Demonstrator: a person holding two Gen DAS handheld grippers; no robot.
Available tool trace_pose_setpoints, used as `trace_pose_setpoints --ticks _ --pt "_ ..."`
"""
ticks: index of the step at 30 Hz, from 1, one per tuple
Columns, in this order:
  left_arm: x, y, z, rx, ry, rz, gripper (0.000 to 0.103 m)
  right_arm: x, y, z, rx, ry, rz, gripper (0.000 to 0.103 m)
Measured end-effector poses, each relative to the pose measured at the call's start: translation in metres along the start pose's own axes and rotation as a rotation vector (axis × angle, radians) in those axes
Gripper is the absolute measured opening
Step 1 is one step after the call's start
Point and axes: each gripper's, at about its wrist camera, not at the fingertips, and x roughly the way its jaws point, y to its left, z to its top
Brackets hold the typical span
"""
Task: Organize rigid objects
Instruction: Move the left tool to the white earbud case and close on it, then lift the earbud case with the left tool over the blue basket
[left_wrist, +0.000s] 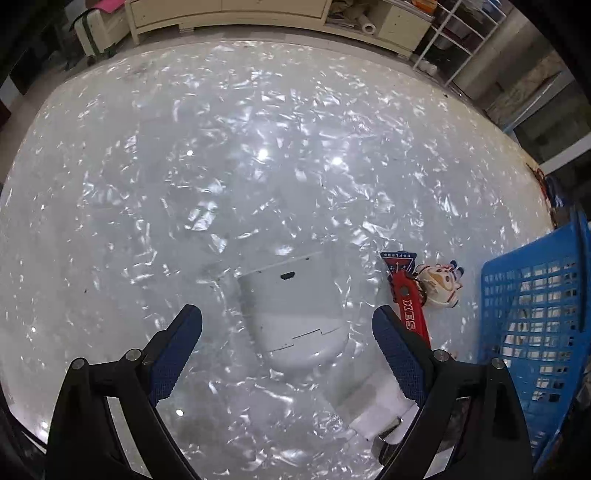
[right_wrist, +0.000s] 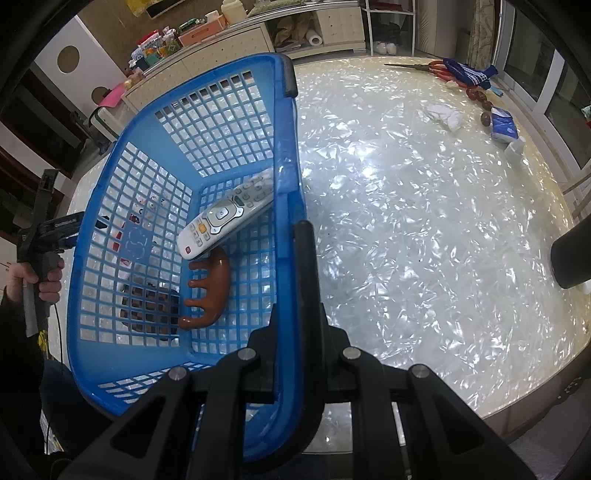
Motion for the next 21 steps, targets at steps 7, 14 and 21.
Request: trace_pose_setpoints --ticks 7,14,21 --pt "0.018 0.003 -0.002 -0.087 0.019 0.008 0.091 0.001 -0.001 0.000 0.003 0.000 0.006 0.013" --pt "0.017 -0.005 -0.002 -0.089 0.002 0.086 0.067 -0.001 -0.003 -0.002 0.008 -0.007 0.016 0.013" --pt "0.015 -0.008 -0.009 -0.062 0.010 0.089 0.058 -0.001 -0.004 -0.003 0.007 -0.010 0.022 0.013"
